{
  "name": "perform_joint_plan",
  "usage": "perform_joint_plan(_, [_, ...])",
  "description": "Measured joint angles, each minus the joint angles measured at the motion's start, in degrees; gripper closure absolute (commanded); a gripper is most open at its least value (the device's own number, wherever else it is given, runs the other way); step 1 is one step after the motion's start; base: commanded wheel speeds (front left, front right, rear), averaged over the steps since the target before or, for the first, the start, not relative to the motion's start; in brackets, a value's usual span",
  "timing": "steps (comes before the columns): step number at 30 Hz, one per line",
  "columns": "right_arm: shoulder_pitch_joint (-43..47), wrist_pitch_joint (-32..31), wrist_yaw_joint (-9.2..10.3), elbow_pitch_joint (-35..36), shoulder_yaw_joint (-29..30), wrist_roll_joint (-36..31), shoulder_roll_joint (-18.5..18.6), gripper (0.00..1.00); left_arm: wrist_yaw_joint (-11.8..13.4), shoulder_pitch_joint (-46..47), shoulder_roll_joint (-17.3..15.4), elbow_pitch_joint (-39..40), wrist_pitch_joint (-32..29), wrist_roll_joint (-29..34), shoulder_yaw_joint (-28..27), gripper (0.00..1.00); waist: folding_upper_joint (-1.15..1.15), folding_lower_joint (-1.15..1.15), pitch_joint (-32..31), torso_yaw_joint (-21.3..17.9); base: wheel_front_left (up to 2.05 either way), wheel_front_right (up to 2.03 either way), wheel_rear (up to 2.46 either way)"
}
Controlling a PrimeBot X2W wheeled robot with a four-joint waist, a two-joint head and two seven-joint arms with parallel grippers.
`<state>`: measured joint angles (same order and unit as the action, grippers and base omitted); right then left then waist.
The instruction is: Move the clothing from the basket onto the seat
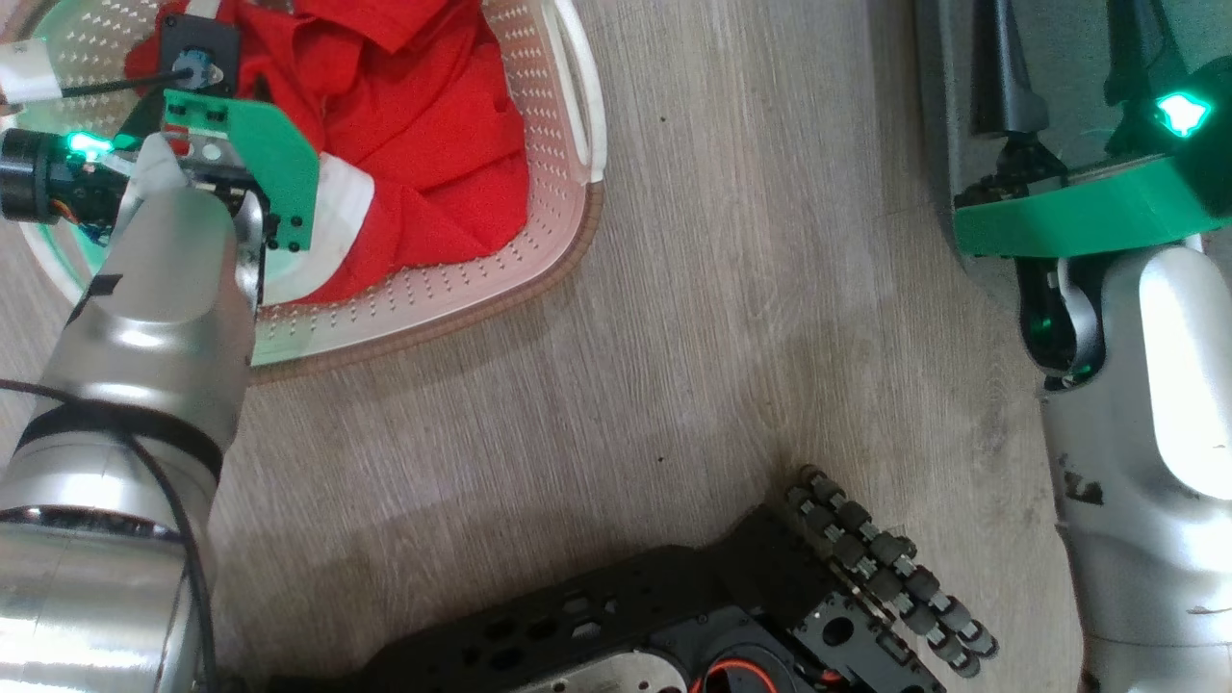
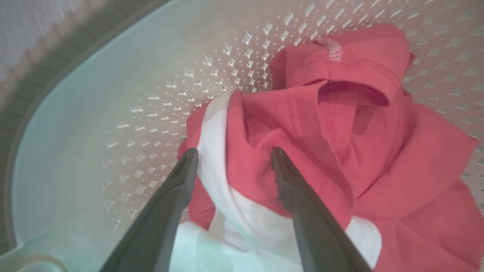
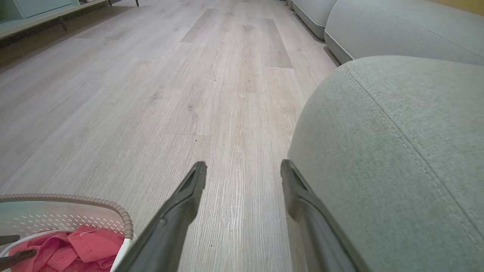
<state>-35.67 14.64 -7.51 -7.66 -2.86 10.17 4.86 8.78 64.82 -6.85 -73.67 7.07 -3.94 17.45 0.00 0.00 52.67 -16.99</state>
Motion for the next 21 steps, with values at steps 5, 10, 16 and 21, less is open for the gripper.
perform_joint_plan(5, [0.0,0.0,0.01,-0.1,0.0,0.0,0.0,0.00,-0.7,0.1,0.1,-0.5,-0.4,-0.1,0.3,1.00,0.00,0.00,0.3,0.3,0.00,0.00,0.00])
perform_joint_plan(10, [0.2,0.0,0.01,-0.6,0.8,0.0,0.1,0.00,-2.8,-0.2,1.9,-0.5,3.5,-2.2,-0.2,1.00,0.00,0.00,-1.4,1.2,0.00,0.00,0.00])
perform_joint_plan(16, [3.3,0.0,0.01,-2.1,2.2,0.0,1.4,0.00,-5.7,-3.8,3.8,3.6,7.1,-6.4,-2.2,1.00,0.00,0.00,-6.6,3.5,0.00,0.00,0.00])
perform_joint_plan(21, [7.2,0.0,0.01,-3.6,2.9,0.0,2.7,0.00,-6.9,-10.6,4.3,16.0,7.1,-8.1,-3.2,1.00,0.01,0.00,-12.7,6.1,0.00,0.00,0.00])
